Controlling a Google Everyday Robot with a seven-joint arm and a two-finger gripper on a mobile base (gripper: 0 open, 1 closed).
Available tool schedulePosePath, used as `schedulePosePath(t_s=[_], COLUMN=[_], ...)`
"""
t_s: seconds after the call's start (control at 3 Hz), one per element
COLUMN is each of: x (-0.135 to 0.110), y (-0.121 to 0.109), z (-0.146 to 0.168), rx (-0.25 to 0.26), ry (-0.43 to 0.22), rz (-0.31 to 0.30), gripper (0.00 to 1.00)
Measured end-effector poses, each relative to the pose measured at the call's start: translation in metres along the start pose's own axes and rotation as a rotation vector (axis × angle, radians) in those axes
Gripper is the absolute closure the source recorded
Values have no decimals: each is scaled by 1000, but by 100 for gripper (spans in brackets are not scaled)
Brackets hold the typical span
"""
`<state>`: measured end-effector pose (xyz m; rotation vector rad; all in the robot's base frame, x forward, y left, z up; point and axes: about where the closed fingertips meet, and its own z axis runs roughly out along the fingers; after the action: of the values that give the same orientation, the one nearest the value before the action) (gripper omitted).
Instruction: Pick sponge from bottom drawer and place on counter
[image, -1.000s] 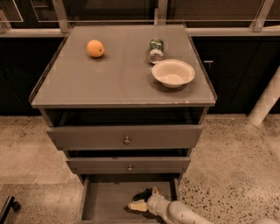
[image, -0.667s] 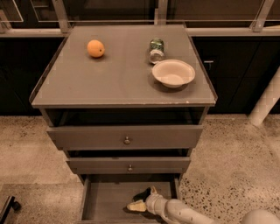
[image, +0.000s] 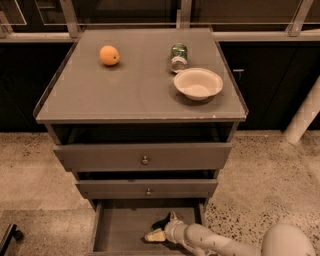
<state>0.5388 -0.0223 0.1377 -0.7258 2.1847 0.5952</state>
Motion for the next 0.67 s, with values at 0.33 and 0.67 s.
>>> schedulePosePath(t_s=[0.33,0.67], x=[9,18], y=[-3,-6], z=[4,7], rx=[6,15], ry=[19,32], rz=[2,14], gripper=[0,0])
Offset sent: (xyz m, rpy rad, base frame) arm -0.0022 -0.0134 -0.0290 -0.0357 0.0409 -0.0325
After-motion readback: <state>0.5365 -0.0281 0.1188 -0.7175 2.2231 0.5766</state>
